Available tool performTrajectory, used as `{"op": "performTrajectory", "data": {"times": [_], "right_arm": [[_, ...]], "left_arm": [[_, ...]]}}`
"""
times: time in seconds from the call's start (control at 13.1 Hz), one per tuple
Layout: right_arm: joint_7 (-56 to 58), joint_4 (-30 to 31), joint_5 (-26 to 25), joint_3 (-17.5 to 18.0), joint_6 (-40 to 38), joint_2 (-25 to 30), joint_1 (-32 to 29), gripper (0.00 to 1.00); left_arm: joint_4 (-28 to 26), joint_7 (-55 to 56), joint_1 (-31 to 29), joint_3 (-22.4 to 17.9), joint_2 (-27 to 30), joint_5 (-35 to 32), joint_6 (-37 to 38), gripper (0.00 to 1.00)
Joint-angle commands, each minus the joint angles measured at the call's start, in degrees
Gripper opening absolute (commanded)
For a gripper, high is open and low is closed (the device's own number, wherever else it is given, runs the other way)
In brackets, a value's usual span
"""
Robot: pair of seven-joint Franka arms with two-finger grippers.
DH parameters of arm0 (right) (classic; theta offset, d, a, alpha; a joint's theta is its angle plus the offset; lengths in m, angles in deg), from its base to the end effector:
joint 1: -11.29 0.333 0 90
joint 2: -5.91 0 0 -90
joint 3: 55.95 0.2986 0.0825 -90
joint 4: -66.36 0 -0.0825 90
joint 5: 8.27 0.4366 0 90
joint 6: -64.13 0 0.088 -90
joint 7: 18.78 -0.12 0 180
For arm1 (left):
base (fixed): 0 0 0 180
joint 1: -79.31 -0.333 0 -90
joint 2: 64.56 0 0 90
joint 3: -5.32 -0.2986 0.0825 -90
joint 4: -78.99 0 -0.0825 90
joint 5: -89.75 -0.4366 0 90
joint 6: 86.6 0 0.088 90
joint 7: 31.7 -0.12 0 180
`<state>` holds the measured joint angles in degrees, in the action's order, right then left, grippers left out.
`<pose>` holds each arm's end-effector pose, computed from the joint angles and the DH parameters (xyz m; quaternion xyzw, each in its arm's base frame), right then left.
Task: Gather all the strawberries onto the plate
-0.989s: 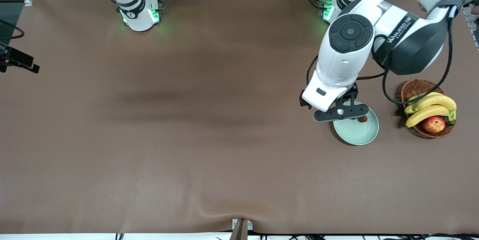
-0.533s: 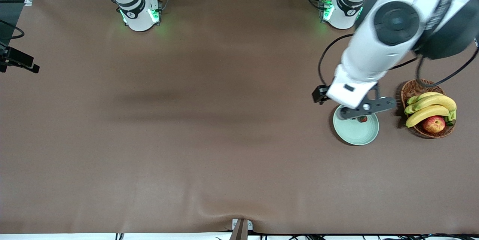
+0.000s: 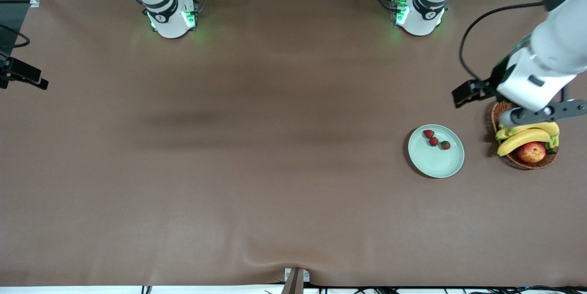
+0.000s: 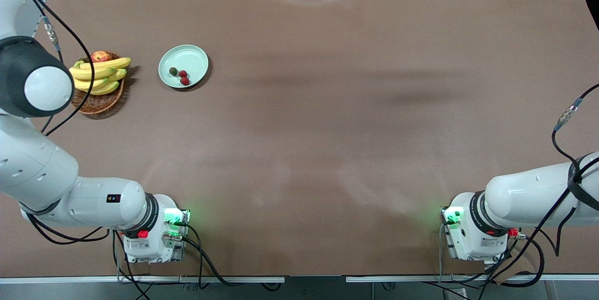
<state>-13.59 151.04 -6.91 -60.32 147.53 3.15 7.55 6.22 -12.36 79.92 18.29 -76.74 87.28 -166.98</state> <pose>0.6030 -0.0818 0.6034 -0.9990 0.0245 0.0338 0.0140 0.6349 -0.1309 0.6044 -0.9978 -0.0546 0.0364 0.0083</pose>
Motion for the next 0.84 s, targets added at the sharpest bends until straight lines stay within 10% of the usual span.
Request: {"op": "performTrajectory", "data": {"times": [0.0,0.76], "right_arm": [[0.35,-0.39,0.04,-0.03,-0.09,-0.05,0.22,1.00],[0.35,-0.39,-0.22,0.06,-0.09,-0.05,1.01,1.00]], "left_arm": [[-7.98,-4.83,0.97,-6.54,6.98,4.13,-0.48,1.00],[-22.07,-7.39,2.46,-11.74,21.23,3.35,-1.36,1.00]]}}
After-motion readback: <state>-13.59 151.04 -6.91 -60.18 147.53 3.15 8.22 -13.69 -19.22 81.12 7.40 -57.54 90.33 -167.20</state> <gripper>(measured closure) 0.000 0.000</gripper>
